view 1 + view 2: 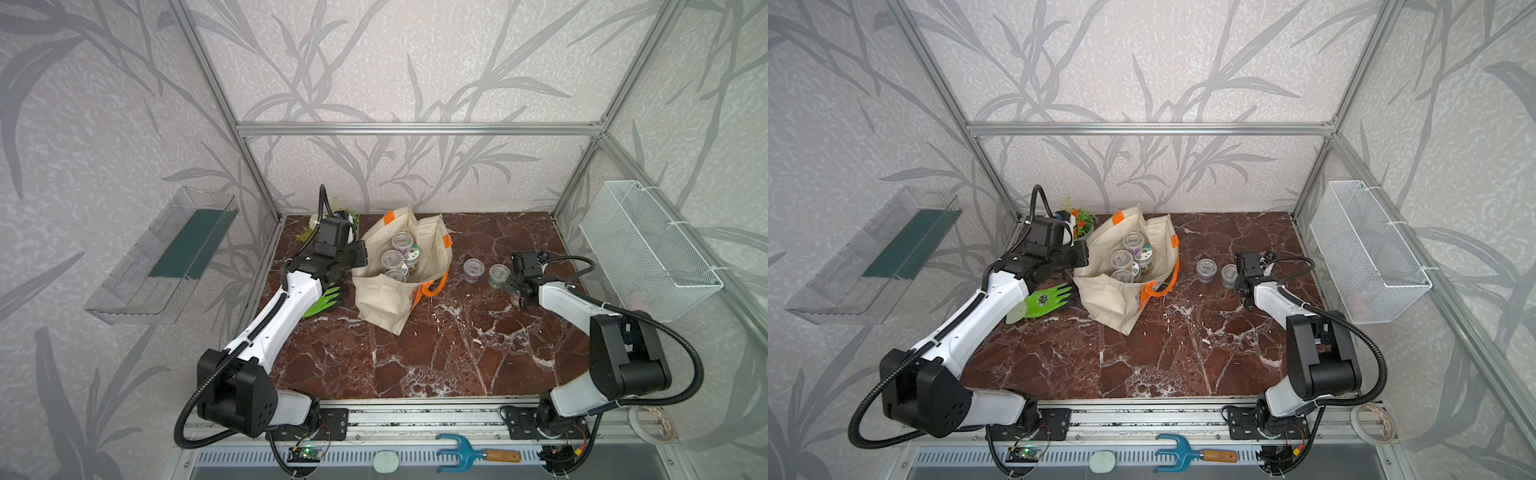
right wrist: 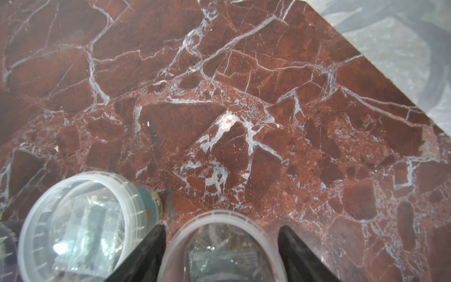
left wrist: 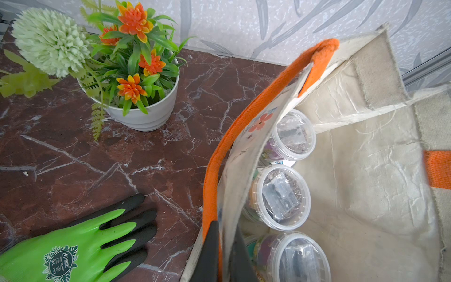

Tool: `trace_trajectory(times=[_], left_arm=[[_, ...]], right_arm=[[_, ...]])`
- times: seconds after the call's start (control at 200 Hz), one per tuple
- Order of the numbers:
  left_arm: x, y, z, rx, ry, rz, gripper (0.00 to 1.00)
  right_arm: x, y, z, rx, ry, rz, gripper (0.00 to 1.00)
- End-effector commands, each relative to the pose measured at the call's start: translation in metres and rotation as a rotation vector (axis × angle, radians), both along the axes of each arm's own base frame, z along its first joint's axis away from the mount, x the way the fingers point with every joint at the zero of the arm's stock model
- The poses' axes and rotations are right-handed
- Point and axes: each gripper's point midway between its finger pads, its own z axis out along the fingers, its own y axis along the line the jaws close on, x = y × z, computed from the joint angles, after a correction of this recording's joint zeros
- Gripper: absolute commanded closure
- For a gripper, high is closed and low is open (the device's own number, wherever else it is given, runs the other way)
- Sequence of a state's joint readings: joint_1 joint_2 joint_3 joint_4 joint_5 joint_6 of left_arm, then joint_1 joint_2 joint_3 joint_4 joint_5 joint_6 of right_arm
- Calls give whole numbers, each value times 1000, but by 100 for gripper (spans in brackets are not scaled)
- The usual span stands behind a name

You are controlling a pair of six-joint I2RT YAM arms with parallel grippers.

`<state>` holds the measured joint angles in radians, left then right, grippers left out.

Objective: Take out the seed jars from the canvas bag
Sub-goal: Place the seed jar at the center of the board, then adjust the canvas bag at the center of the board.

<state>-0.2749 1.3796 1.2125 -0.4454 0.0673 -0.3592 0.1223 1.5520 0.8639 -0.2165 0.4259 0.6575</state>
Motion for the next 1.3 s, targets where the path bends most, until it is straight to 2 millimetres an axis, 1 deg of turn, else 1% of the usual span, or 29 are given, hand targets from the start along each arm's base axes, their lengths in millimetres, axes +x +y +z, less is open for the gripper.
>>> trace_trajectory(times=[0.0,0.095,0.205,0.23,0.31,0.355,0.39,0.47,0.56,0.665,0.75,0.825,0.865,0.965,1.045,1.135,1.185,1.23,1.295], left_arm=[[-1,6,13,7,-38,25,100],[-1,8,12,15,-29,38,100],[-2,9,10,17,-3,46,100],[-2,9,10,17,5,47,96],[-4,11,10,24,20,57,74],[-5,13,12,29,22,63,56],[-5,14,13,30,22,69,49],[-3,16,15,30,16,81,38],[-2,17,16,30,20,81,33],[3,15,14,29,41,77,29],[8,11,9,28,71,64,29],[13,8,4,27,100,55,30],[15,7,1,30,117,49,32],[18,2,-5,41,177,24,41],[19,-3,-9,43,206,-7,54],[22,-9,-11,32,206,-30,83],[24,-10,-9,29,202,-36,93],[25,-11,-7,25,194,-40,100],[28,-14,-1,17,174,-53,100]], right_arm=[[1,-2,3,6,6,-24,22],[0,-2,10,5,0,-14,13],[-1,-2,25,9,-26,-5,5],[-1,-2,30,11,-35,-3,4],[-1,0,49,21,-76,13,1],[0,3,60,15,-97,59,1],[1,6,71,18,-121,82,0],[2,17,99,23,-167,148,0],[4,37,133,-15,-213,228,0],[3,77,169,-59,-249,367,1],[0,116,193,-79,-285,486,1],[-5,153,207,-59,-307,593,1],[-9,170,213,-44,-312,643,1],[-19,212,225,3,-335,760,1],[-28,240,232,28,-339,838,1],[-36,269,234,69,-335,917,1],[-39,283,232,90,-330,944,1],[-40,294,227,101,-323,965,1],[-41,310,218,111,-302,990,1]])
